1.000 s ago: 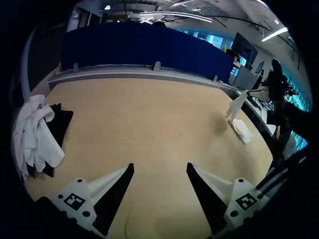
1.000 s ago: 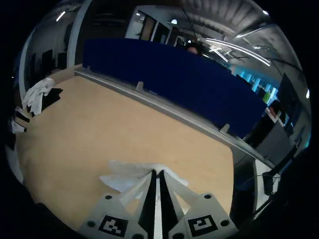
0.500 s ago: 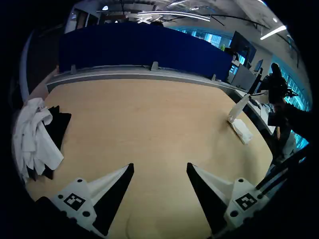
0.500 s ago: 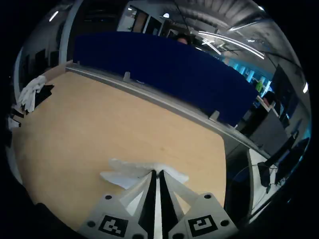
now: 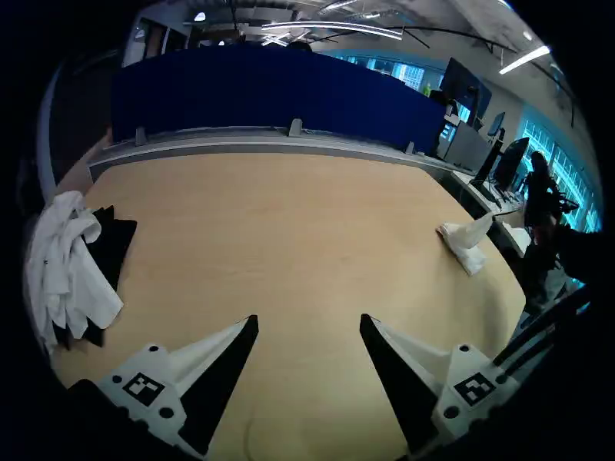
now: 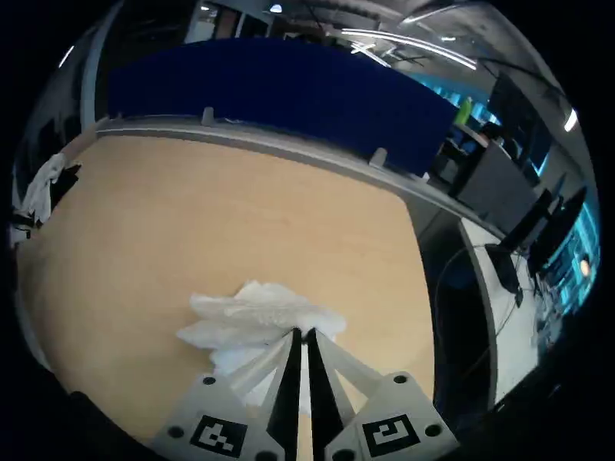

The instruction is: Fold towel

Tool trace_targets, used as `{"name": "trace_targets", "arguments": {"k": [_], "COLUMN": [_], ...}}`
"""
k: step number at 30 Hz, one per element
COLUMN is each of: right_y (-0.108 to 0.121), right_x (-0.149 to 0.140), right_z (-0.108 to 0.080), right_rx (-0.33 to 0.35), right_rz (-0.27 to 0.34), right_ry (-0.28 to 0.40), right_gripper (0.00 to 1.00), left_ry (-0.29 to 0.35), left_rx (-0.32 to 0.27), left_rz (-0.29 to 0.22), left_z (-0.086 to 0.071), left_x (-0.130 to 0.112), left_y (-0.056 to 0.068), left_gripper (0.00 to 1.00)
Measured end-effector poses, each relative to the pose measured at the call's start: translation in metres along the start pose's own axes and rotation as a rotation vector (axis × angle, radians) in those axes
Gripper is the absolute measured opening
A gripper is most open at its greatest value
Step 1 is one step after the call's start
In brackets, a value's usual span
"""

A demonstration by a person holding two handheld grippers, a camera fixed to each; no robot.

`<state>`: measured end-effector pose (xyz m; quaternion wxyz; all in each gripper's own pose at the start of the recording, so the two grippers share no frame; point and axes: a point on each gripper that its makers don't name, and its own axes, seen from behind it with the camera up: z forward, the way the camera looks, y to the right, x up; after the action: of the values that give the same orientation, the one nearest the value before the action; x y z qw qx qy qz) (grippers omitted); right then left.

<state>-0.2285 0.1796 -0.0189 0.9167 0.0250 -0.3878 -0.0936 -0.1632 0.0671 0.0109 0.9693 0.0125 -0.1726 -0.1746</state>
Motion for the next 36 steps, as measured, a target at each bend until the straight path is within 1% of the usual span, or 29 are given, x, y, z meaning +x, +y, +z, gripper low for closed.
{"name": "trace_targets", "arguments": {"k": [6,9,12,18,21,26,33,36], "right_y": [0.004,0.006,0.004,0.002,0.001,0.0,0.001,0.003], "right_x": [-0.049,-0.071,-0.088,-0.11,-0.117,-0.124,-0.115,-0.118], "right_z": [0.002,0.006,0.011,0.019,0.021,0.024,0.017,0.016], "right_rx": [-0.031,-0.054,-0.069,-0.103,-0.106,-0.114,-0.12,-0.121], "right_rz": [0.08,0.109,0.126,0.138,0.145,0.139,0.116,0.112], "right_ry": [-0.071,-0.12,-0.161,-0.21,-0.228,-0.241,-0.208,-0.222], "right_gripper": [0.05,0.05,0.05,0.05,0.05,0.06,0.06,0.06], "left_ry": [-0.002,-0.002,-0.003,-0.005,-0.005,-0.001,0.003,0.004], "left_rx": [0.004,0.007,0.009,0.014,0.017,0.018,0.015,0.014], "left_rz": [0.007,0.009,0.011,0.021,0.025,0.025,0.028,0.033], "left_z": [-0.003,-0.004,-0.006,-0.007,-0.008,-0.011,-0.012,-0.012], "left_x": [-0.002,-0.004,-0.005,-0.008,-0.008,-0.007,-0.006,-0.005], "left_y": [-0.001,-0.002,-0.003,-0.004,-0.005,-0.005,-0.004,-0.004], "left_gripper": [0.99,0.98,0.98,0.98,0.98,0.98,0.98,0.98]}}
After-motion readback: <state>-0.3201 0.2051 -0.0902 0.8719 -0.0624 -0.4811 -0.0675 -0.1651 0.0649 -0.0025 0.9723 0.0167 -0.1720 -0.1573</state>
